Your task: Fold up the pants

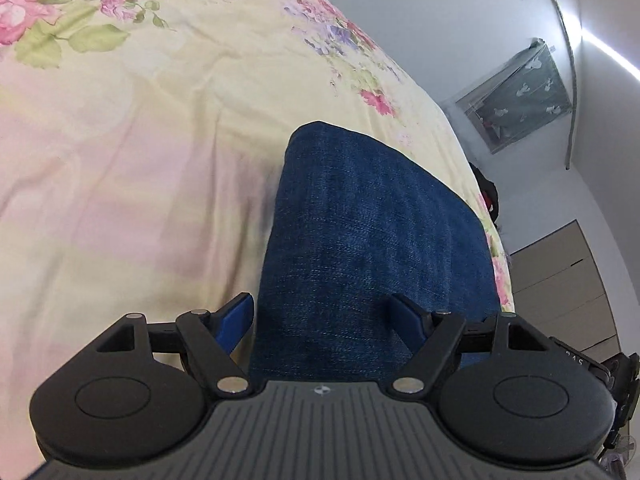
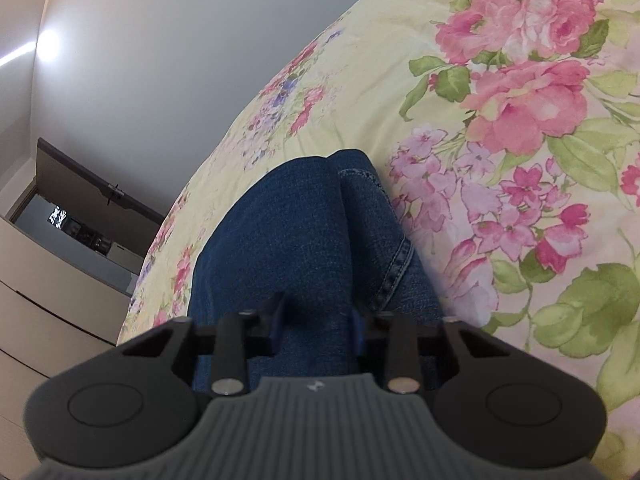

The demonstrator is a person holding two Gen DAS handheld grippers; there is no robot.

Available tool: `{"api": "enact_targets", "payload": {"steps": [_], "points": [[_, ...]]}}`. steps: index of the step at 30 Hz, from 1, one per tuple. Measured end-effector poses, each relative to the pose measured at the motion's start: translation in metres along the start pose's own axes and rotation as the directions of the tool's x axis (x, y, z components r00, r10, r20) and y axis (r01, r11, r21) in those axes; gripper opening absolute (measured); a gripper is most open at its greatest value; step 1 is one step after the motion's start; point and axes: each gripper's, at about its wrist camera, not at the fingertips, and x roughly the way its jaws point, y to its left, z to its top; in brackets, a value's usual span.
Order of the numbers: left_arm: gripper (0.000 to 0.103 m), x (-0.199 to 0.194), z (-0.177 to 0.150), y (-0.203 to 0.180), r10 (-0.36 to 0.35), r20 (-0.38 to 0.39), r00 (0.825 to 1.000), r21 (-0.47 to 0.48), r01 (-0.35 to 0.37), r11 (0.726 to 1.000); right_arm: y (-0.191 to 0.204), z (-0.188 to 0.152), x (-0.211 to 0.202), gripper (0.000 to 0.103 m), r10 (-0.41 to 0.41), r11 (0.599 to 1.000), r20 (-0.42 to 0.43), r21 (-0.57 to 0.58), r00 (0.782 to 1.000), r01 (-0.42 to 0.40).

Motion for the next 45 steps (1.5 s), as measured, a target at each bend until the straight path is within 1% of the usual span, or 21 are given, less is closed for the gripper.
{"api": "enact_targets", "payload": {"steps": [1,2,6,10,13,16,18,21,22,23,25,28,30,32,34,36,38,40,43,44,45], "points": [[0.089,0.0,-0.001,-0.003,0.002,0.002,1.0,-0.001,-0.002,1.0,0.003,0.001,-0.002,0.008,0.01,1.0,0.005,-0.01,1.0,-0.01],[0.089,-0.001,-0.001,-0.007,0.014,0.005,1.0,0.009,-0.014,1.0,0.008,0.003,-0.007,0.005,0.025,0.999,0.017,-0.025,1.0,-0.024],[0.089,-0.007,-0.009,-0.026,-0.006,0.033,0.999,0.094,0.003,0.996,0.028,0.014,-0.035,0.003,0.095,0.99,0.083,-0.114,0.992,-0.085],[0.089,-0.01,-0.016,-0.049,-0.04,0.048,0.998,0.192,0.03,0.981,0.023,0.024,-0.065,0.003,0.103,0.992,0.165,-0.096,0.981,-0.088],[0.089,-0.003,-0.019,-0.065,0.006,0.049,0.999,0.254,-0.018,0.967,-0.002,0.025,-0.065,0.003,0.059,0.998,0.177,-0.026,0.983,-0.055],[0.09,0.016,-0.023,-0.069,0.118,0.014,0.993,0.303,-0.116,0.946,-0.024,0.015,-0.039,0.003,-0.036,0.999,0.093,-0.002,0.995,0.037],[0.09,0.024,-0.025,-0.063,0.119,-0.007,0.993,0.286,-0.112,0.952,-0.034,0.005,-0.016,0.004,-0.117,0.992,0.052,-0.043,0.992,0.119],[0.092,0.024,-0.025,-0.058,0.109,-0.002,0.994,0.259,-0.105,0.96,-0.035,0.006,-0.012,0.007,-0.147,0.985,0.042,-0.087,0.988,0.15],[0.092,0.023,-0.025,-0.057,0.107,-0.004,0.994,0.251,-0.103,0.962,-0.036,0.005,-0.013,0.012,-0.161,0.983,0.042,-0.086,0.986,0.165],[0.091,0.021,-0.025,-0.057,0.104,-0.005,0.995,0.248,-0.1,0.964,-0.036,0.004,-0.015,0.024,-0.177,0.98,0.048,-0.088,0.983,0.18],[0.088,0.013,-0.026,-0.058,0.1,0.002,0.995,0.251,-0.097,0.963,-0.033,0.001,-0.027,0.03,-0.206,0.972,0.088,-0.097,0.975,0.214],[0.084,0.0,-0.027,-0.053,0.071,0.019,0.997,0.238,-0.073,0.968,-0.025,-0.006,-0.052,0.03,-0.184,0.972,0.152,-0.118,0.971,0.203],[0.084,-0.01,-0.031,-0.047,0.034,0.029,0.999,0.222,-0.04,0.974,-0.022,-0.014,-0.067,0.025,-0.15,0.975,0.157,-0.138,0.976,0.172],[0.084,-0.015,-0.039,-0.042,0.025,0.03,0.999,0.233,-0.031,0.972,-0.018,-0.024,-0.074,0.016,-0.143,0.97,0.13,-0.179,0.981,0.165],[0.089,-0.013,-0.047,-0.04,0.053,0.015,0.998,0.254,-0.055,0.966,-0.013,-0.034,-0.072,0.016,-0.206,0.948,0.096,-0.226,0.974,0.222],[0.09,-0.013,-0.049,-0.037,0.065,0.0,0.998,0.245,-0.063,0.967,-0.015,-0.034,-0.067,0.016,-0.26,0.945,0.006,-0.204,0.966,0.256],[0.089,-0.017,-0.048,-0.039,0.066,-0.001,0.998,0.239,-0.064,0.969,-0.012,-0.033,-0.066,0.019,-0.284,0.94,-0.064,-0.216,0.957,0.264],[0.084,-0.023,-0.044,-0.045,0.065,0.001,0.998,0.254,-0.063,0.965,-0.004,-0.035,-0.07,0.02,-0.308,0.924,-0.079,-0.263,0.948,0.278],[0.084,-0.032,-0.029,-0.053,0.046,0.008,0.999,0.268,-0.046,0.962,0.006,-0.029,-0.084,0.022,-0.286,0.914,-0.015,-0.304,0.958,0.268],[0.085,-0.034,-0.022,-0.055,0.044,0.016,0.999,0.262,-0.047,0.964,0.006,-0.022,-0.087,0.03,-0.274,0.919,0.008,-0.292,0.962,0.264],[0.086,-0.034,-0.014,-0.058,0.046,0.022,0.999,0.255,-0.05,0.966,0.006,-0.014,-0.089,0.034,-0.261,0.926,0.028,-0.275,0.965,0.258]]}}
